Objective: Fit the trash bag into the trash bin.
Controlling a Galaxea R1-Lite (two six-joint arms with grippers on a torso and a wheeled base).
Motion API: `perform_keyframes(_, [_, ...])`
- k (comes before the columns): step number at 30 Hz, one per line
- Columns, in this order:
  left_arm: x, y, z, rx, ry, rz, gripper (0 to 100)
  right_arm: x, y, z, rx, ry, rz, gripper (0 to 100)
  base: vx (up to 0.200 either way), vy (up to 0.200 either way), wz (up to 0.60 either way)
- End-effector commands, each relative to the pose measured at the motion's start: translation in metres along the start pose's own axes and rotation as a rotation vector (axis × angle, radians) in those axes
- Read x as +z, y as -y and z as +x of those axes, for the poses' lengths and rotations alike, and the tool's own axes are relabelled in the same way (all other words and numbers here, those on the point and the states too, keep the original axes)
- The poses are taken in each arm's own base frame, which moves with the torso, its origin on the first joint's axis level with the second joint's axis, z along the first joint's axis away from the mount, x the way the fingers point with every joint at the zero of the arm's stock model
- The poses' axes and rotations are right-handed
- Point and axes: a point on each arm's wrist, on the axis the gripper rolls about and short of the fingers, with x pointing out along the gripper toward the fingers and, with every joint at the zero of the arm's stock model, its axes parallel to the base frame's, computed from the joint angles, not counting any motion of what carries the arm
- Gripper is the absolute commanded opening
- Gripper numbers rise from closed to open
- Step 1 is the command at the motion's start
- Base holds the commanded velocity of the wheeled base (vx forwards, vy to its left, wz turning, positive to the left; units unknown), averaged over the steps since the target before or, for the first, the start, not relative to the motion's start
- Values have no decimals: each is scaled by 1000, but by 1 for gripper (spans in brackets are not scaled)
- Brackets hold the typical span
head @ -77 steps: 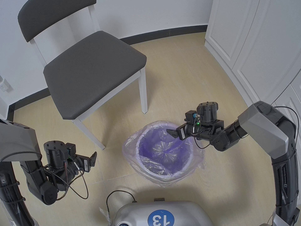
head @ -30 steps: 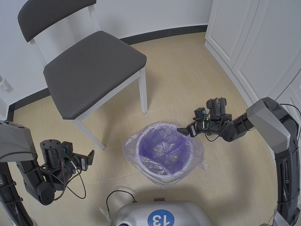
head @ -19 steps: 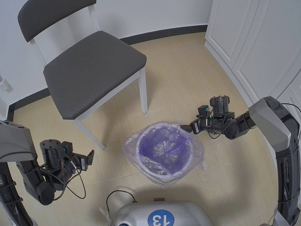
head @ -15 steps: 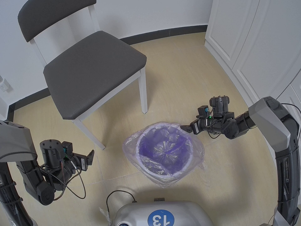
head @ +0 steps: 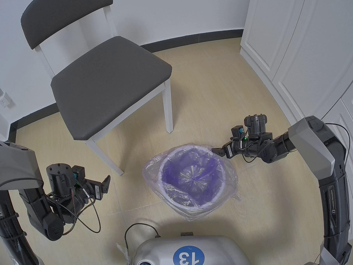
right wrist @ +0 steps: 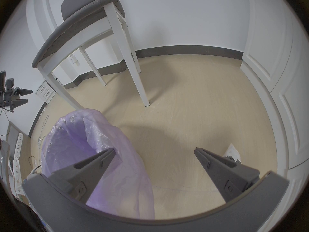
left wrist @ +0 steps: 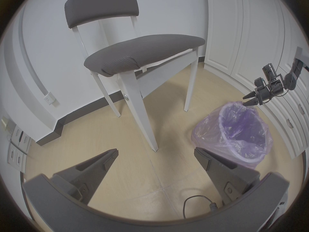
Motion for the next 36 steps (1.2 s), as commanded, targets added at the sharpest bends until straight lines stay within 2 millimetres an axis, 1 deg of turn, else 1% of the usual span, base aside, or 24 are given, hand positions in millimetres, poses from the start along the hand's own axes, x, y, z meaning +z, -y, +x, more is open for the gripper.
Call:
perform_keyframes(1, [1,-2,0,9,15,-5,100,10,-5,-11,-14,36,-16,100,0,0,0])
perform_keyframes(5, [3,-8,-5,28,33,-3,100,20,-8,-26,-26,100,-57,100,0,0,0])
perform_keyframes(7, [5,-12,-10,40,58,8,100,25,-17,-34,-26,139,-102,100,0,0,0])
perform_keyframes(9, [8,-16,-15,53,85,4,100,27,-21,-42,-29,156,-130,100,0,0,0])
perform_keyframes(10, [8,-16,-17,53,86,4,100,28,-22,-44,-29,159,-136,100,0,0,0])
perform_keyframes(12, [9,-19,-25,55,90,0,100,30,-31,-50,-16,167,-153,100,0,0,0])
perform_keyframes(15, [8,-23,-34,65,86,-1,100,29,-33,-55,-13,163,-164,100,0,0,0])
perform_keyframes(17, [8,-24,-39,66,87,-2,100,29,-31,-53,-14,157,-164,100,0,0,0])
perform_keyframes(19, [9,-25,-43,67,93,-3,100,22,-28,-43,-13,133,-159,100,0,0,0])
perform_keyframes(20, [9,-25,-43,67,93,-3,100,22,-28,-43,-13,133,-159,100,0,0,0])
perform_keyframes(21, [10,-25,-47,67,96,-4,100,17,-25,-34,-10,106,-151,100,0,0,0])
perform_keyframes(23, [10,-26,-47,67,96,-4,100,16,-25,-31,-9,103,-151,100,0,0,0])
perform_keyframes(24, [9,-26,-49,69,94,-4,100,12,-22,-24,-7,87,-146,100,0,0,0])
perform_keyframes(29, [9,-26,-50,67,91,-3,100,6,-16,-18,-11,59,-135,100,0,0,0])
perform_keyframes(31, [8,-25,-49,65,89,-2,100,1,-9,-13,-20,37,-124,100,0,0,0])
perform_keyframes(36, [8,-25,-49,65,86,-1,100,-8,-2,-3,-21,2,-111,100,0,0,0])
